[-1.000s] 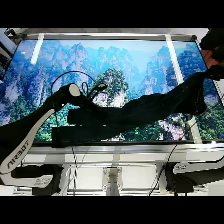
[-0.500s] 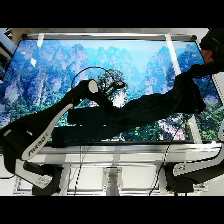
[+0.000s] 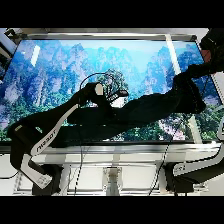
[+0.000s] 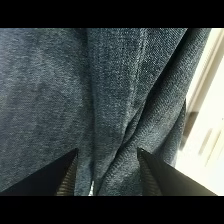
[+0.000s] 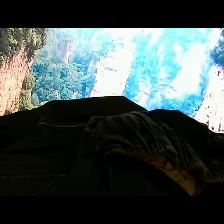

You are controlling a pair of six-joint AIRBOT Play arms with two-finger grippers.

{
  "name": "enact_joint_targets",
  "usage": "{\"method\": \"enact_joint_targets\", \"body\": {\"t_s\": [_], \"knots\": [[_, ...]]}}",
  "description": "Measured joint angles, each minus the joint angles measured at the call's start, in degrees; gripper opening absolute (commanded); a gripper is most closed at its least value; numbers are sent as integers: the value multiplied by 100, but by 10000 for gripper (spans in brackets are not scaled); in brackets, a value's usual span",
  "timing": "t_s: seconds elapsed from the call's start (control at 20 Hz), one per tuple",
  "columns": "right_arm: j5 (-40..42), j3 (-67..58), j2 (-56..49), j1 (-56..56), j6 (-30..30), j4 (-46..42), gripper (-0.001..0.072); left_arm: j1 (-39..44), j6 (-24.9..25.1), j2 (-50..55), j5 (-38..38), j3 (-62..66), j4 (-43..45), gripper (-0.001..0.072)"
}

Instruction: Fold the clothes and pants, and hang the long-sleeved shirts on hangers.

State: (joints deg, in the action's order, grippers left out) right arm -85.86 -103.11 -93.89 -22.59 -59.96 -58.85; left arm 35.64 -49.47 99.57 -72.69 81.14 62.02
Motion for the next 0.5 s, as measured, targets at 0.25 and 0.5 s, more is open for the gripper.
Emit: {"method": "enact_joint_targets", "body": {"t_s": [0.25, 0.5], "knots": [[0, 0, 0, 0, -2, 0, 22, 114, 85, 142, 140, 2, 7, 433], [-2, 0, 0, 0, 0, 0, 22, 144, 87, 223, 503, 7, -22, 156]]}}
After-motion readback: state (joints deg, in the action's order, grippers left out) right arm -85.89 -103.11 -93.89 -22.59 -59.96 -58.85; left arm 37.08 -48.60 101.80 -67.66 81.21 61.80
